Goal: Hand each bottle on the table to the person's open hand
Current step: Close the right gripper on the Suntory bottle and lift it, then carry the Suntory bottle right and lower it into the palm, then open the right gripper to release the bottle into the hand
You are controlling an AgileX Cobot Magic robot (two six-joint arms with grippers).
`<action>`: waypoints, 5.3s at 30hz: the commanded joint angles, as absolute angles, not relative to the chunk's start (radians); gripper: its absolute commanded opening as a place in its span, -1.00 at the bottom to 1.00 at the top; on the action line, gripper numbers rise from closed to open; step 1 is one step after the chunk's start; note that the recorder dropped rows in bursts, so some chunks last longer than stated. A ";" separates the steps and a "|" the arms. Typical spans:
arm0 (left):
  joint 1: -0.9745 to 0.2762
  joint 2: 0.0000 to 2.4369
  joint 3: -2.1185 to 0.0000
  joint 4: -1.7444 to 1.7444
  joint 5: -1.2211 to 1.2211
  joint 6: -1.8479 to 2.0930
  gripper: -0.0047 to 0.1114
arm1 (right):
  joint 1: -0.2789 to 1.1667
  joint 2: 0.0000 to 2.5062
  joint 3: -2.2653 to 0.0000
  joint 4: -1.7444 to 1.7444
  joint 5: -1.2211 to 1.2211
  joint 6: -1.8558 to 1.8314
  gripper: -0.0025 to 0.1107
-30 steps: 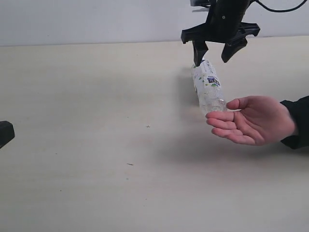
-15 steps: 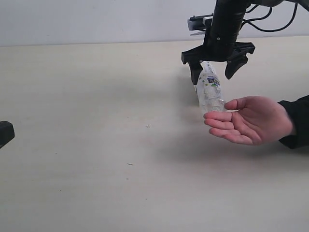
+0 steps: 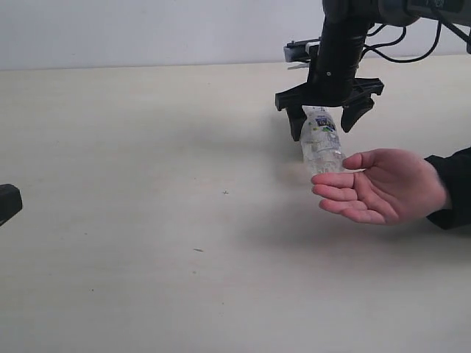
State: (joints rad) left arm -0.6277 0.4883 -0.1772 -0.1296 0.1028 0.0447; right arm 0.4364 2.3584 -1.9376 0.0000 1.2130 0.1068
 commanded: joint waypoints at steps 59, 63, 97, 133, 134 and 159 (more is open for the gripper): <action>-0.625 0.483 -0.175 -0.133 0.091 0.047 -0.92 | 0.434 1.660 -1.694 0.066 1.221 0.069 -0.96; -0.625 0.483 -0.175 -0.133 0.091 0.047 -0.92 | 0.434 1.524 -1.535 0.066 1.221 0.061 -0.96; -0.625 0.483 -0.175 -0.133 0.091 0.047 -0.92 | 0.434 1.415 -1.133 0.075 1.102 0.061 -0.96; -0.625 0.483 -0.175 -0.133 0.091 0.047 -0.92 | 0.434 1.653 -1.133 0.100 1.025 0.061 -0.83; -0.625 0.483 -0.175 -0.133 0.091 0.047 -0.92 | 0.434 1.653 -1.133 0.100 1.025 0.061 -0.76; -0.625 0.483 -0.175 -0.133 0.091 0.047 -0.92 | 0.436 1.537 -1.135 0.100 1.046 0.019 0.41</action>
